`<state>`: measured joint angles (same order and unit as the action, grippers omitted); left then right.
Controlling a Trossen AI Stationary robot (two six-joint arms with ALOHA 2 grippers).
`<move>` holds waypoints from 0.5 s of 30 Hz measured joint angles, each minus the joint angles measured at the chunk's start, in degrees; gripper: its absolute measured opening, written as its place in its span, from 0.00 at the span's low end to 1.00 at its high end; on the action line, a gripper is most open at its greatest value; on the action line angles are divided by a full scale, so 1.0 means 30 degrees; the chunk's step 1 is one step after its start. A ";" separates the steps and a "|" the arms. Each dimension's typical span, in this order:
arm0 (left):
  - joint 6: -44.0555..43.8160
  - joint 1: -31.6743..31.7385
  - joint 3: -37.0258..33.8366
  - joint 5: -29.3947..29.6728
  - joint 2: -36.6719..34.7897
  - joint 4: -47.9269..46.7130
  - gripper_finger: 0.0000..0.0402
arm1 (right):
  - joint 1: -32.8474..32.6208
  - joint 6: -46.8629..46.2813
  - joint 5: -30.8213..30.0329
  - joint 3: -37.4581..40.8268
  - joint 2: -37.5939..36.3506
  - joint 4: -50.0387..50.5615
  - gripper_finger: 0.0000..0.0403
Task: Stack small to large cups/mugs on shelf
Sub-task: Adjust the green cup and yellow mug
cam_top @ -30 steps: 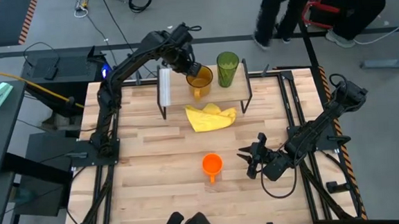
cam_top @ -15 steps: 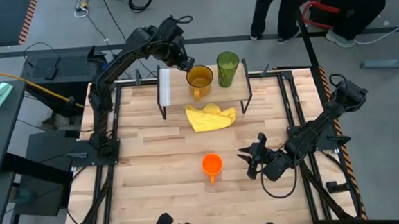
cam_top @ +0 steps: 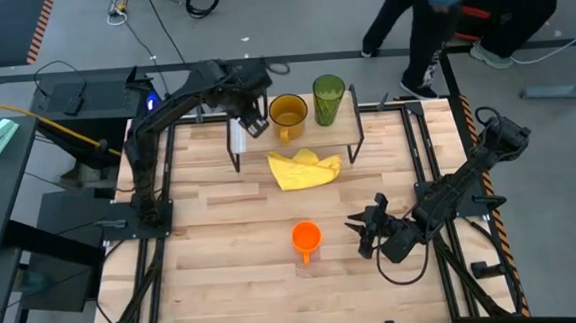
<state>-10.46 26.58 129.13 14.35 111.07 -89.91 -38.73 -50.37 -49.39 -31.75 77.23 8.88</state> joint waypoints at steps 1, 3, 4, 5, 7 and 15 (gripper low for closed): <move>0.0062 -0.0139 -0.0497 0.0203 -0.0179 -0.0028 0.36 | -0.0153 -0.0252 -0.0001 0.0000 0.0000 0.0153 0.26; -0.0146 -0.0353 -0.1470 0.0799 -0.0533 -0.0026 0.36 | -0.0411 -0.0690 -0.0004 0.0000 0.0000 0.0370 0.26; -0.0355 -0.0342 -0.1984 0.1265 -0.0794 -0.0008 0.35 | -0.0560 -0.0824 -0.0052 0.0000 0.0000 0.0428 0.26; -0.0543 -0.0296 -0.2630 0.1702 -0.1201 0.0030 0.34 | -0.0705 -0.0941 -0.0166 0.0000 0.0000 0.0414 0.26; -0.0925 -0.0187 -0.4092 0.2218 -0.2040 -0.0016 0.33 | -0.1015 -0.1261 -0.0503 0.0000 0.0000 0.0432 0.26; -0.2018 0.0411 -1.0506 0.2284 -0.6110 0.2747 0.29 | -0.1403 -0.1369 -0.2490 0.0000 -0.0007 0.0355 0.26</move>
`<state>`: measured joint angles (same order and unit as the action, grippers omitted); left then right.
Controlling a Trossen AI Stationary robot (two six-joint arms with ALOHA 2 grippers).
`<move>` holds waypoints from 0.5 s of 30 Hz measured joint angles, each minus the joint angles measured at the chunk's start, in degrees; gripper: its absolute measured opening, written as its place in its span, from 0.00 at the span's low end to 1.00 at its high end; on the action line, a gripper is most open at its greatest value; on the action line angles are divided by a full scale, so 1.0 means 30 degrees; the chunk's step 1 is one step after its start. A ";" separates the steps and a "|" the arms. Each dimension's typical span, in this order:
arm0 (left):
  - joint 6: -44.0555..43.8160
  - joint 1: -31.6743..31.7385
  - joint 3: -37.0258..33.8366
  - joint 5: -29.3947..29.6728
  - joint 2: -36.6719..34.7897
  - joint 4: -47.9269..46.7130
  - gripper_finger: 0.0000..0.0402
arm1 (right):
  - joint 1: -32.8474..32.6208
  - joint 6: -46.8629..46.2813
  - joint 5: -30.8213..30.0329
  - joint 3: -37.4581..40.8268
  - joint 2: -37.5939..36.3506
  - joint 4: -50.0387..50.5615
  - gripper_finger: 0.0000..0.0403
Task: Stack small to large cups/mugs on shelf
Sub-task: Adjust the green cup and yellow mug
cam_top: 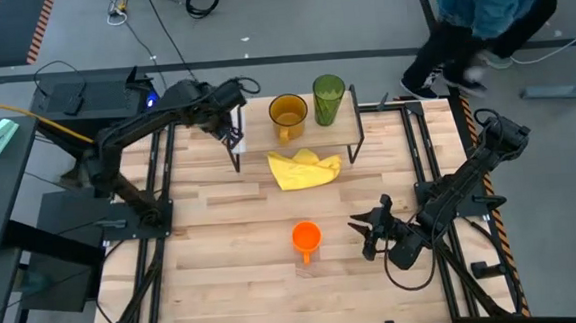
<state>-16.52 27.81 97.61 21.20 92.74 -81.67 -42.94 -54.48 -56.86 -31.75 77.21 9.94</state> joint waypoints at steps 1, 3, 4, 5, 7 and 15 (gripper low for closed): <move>0.0125 0.0007 -0.0723 0.0004 -0.0489 0.0486 0.28 | 0.0093 0.0000 -0.0038 0.0000 0.0003 -0.0060 0.26; 0.0123 0.0000 -0.2101 -0.0072 -0.1558 0.1507 0.28 | 0.0296 0.0006 -0.0038 0.0000 0.0000 -0.0113 0.26; 0.0027 -0.0005 -0.2683 -0.0134 -0.2106 0.1924 0.27 | 0.0367 0.0026 -0.0048 0.0000 0.0005 -0.0167 0.26; -0.0130 -0.0011 -0.3220 -0.0200 -0.2661 0.2247 0.27 | 0.0467 0.0094 -0.0043 0.0000 0.0002 -0.0216 0.26; -0.0492 -0.0163 -0.4151 -0.0251 -0.3662 0.2632 0.27 | 0.0675 0.0164 -0.0038 0.0000 0.0007 -0.0251 0.26; -0.1289 -0.1500 -0.7436 -0.0302 -0.6846 0.5439 0.27 | 0.2437 0.2555 -0.0031 -0.1464 0.0007 -0.0466 0.26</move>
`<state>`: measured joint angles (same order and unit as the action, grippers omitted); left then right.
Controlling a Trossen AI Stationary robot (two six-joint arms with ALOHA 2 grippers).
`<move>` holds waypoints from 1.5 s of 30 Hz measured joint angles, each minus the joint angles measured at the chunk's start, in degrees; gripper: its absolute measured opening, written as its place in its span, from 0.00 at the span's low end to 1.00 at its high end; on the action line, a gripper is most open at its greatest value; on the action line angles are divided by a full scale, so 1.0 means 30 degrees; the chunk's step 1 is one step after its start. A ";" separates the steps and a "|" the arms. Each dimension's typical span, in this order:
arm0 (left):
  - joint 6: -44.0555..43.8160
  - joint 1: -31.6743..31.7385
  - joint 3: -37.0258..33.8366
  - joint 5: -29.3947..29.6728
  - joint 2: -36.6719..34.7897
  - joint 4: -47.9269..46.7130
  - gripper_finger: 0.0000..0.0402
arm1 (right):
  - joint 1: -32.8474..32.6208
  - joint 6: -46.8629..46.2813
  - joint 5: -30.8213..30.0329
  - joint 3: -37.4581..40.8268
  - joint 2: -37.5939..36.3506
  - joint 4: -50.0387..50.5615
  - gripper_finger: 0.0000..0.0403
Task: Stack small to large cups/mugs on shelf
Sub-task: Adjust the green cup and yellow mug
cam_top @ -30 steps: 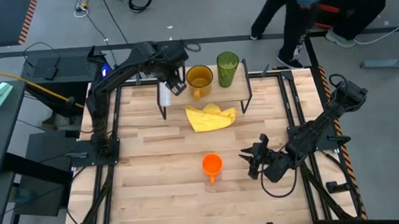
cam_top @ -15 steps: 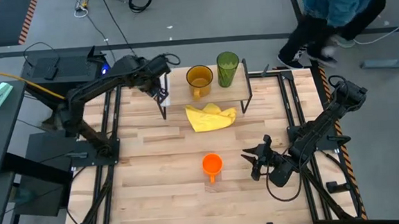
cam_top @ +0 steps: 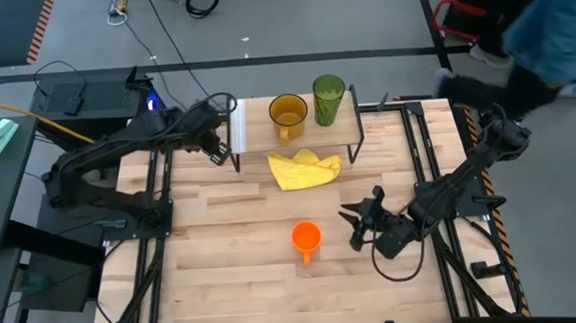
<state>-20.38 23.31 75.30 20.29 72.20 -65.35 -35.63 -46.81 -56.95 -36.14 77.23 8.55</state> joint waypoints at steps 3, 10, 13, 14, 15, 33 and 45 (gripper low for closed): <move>0.0007 -0.0602 -0.0917 0.0007 -0.0693 0.1453 0.26 | 0.0902 0.3191 0.0090 -0.1697 -0.0007 -0.0004 0.26; 0.0185 -0.2124 -0.2568 0.0136 -0.1665 0.3006 0.26 | 0.3764 0.7101 0.0517 -0.6924 -0.0873 0.4950 0.24; 0.0169 -0.2562 -0.3296 0.0531 -0.2038 0.3301 0.25 | 0.5399 0.7090 0.0538 -0.8962 -0.1899 0.6964 0.21; 0.0211 -0.2675 -0.3605 0.0678 -0.2170 0.3589 0.25 | 0.5933 0.7352 0.0738 -0.9603 -0.2206 0.7169 0.20; 0.0253 -0.2781 -0.3885 0.0804 -0.2283 0.3891 0.25 | 0.6421 0.7877 0.1148 -1.0237 -0.2455 0.7182 0.19; 0.1558 -0.2820 -0.5031 0.0947 -0.2621 0.6372 0.24 | 1.4591 1.4155 0.9168 -1.7984 0.1463 0.8471 0.02; 0.2071 -0.2813 -0.5031 0.0947 -0.2577 0.6407 0.21 | 1.6814 1.7853 0.9248 -2.1964 0.5818 1.2163 0.01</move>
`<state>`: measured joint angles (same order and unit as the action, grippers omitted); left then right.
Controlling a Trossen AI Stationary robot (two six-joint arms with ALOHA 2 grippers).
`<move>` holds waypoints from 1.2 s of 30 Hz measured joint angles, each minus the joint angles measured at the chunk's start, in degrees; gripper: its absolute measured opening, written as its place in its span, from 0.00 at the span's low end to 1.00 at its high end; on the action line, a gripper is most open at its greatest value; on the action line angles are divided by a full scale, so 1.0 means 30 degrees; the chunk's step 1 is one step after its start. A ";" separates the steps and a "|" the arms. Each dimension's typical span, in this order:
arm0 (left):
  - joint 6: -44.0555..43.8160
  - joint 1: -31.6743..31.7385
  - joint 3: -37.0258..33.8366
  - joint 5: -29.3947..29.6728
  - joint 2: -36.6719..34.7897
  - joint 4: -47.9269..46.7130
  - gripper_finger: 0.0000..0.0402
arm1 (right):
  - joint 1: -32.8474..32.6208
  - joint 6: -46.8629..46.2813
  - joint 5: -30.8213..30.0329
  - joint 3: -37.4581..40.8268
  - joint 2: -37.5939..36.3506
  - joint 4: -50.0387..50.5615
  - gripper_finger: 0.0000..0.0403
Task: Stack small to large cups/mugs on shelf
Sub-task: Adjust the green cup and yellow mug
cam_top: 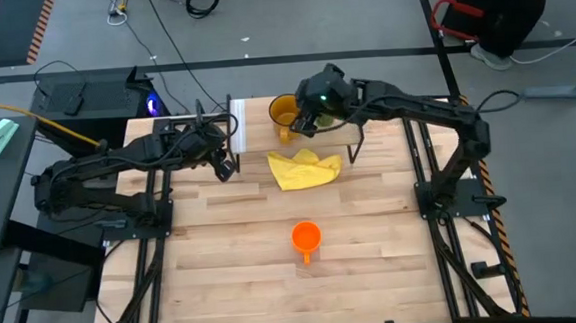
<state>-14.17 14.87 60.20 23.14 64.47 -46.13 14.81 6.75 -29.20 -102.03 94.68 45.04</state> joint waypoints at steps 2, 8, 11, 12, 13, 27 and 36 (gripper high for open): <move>0.0091 0.0000 0.0000 0.0000 0.0000 0.0000 0.21 | 0.0136 0.0118 -0.0911 -0.0931 0.0547 0.1175 0.01; 0.0159 0.0022 0.0000 0.0000 0.0000 0.0007 0.22 | 0.0326 0.0116 -0.1238 -0.4009 0.1692 0.3453 0.00; 0.0159 0.0022 0.0000 0.0000 0.0007 0.0036 0.21 | 0.0611 -0.0315 -0.1039 -0.5707 0.2237 0.4777 0.00; 0.0159 0.0022 0.0000 0.0000 0.0007 0.0038 0.21 | 0.0793 -0.0660 -0.0841 -0.6268 0.2420 0.5266 0.00; 0.0159 0.0022 0.0000 0.0000 0.0007 0.0036 0.20 | 0.0996 -0.1063 -0.0548 -0.6787 0.2604 0.5835 0.00; 0.0153 0.0022 0.0000 0.0000 0.0007 0.0248 0.20 | 0.1792 -0.3119 0.1724 -0.8432 0.4237 0.8437 0.00; 0.0151 0.0022 0.0007 0.0000 0.0007 0.0299 0.19 | 0.1888 -0.2835 0.1634 -0.8410 0.5007 0.8669 0.00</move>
<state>-13.72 14.94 60.23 23.14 64.49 -45.23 20.48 -1.76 -24.30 -127.26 109.71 71.04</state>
